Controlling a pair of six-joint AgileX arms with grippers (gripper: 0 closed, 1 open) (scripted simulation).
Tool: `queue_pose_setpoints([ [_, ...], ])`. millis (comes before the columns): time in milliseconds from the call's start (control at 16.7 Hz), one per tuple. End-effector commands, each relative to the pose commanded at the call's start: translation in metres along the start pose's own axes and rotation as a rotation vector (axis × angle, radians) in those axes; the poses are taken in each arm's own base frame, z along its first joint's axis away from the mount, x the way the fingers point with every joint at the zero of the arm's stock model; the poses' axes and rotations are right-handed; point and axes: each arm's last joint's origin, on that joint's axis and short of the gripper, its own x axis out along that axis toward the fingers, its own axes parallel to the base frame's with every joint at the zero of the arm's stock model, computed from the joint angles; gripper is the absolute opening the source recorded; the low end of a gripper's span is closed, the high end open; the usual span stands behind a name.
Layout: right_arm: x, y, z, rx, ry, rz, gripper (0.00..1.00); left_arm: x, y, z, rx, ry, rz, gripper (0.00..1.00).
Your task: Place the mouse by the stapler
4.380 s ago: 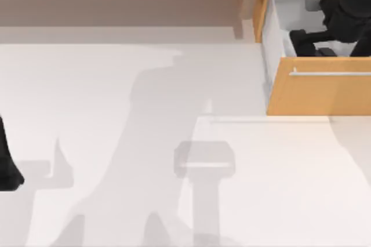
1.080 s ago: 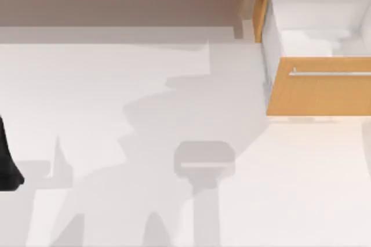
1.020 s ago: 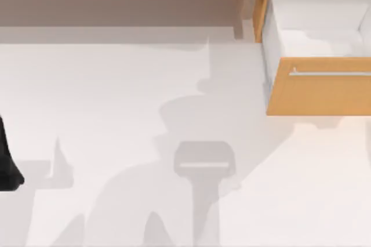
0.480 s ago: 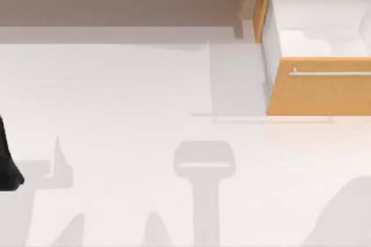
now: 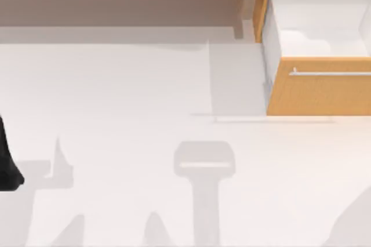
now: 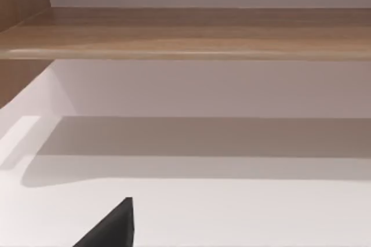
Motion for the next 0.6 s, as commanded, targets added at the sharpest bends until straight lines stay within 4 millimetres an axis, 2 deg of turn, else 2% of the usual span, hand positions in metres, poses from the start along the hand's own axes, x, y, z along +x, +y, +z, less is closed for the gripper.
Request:
queue_pose_setpoints([
  [600,-0.0052,-0.0012,0.0030,-0.003,-0.041,-0.027,0.00,0.0000,0.0000,0.0000,0.000,0.000,0.000,1.00],
])
